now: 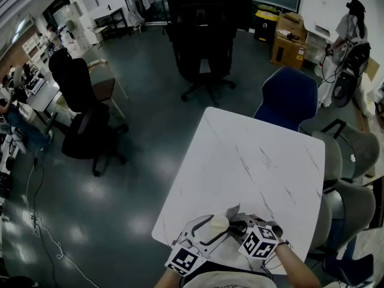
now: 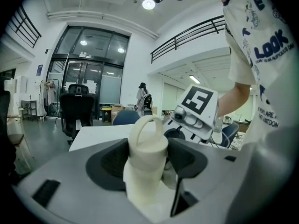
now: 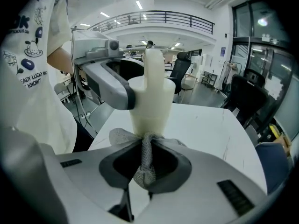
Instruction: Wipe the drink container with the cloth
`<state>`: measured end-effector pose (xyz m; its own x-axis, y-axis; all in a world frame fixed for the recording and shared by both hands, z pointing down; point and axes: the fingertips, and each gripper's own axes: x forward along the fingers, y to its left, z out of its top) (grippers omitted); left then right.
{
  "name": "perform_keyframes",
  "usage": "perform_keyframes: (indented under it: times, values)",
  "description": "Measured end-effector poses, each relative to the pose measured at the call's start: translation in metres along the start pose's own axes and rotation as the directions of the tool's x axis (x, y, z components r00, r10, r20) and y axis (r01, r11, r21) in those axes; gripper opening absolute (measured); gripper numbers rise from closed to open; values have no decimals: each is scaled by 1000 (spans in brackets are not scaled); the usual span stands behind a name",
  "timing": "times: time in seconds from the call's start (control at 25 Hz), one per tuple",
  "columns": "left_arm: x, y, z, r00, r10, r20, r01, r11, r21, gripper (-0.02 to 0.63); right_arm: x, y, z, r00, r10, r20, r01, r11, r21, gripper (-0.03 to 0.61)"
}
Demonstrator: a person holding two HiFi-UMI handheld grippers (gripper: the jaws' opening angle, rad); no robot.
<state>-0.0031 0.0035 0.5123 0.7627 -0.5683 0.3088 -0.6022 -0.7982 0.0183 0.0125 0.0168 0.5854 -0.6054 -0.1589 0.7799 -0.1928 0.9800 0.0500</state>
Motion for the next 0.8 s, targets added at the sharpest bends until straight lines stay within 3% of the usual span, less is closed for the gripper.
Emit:
perform_keyframes:
  times: [0.8]
  values:
    - [-2,-2,-2,988,-153,-23,154,988,30,272,-31,-2,25,999,9,35,-7,998,-56,57]
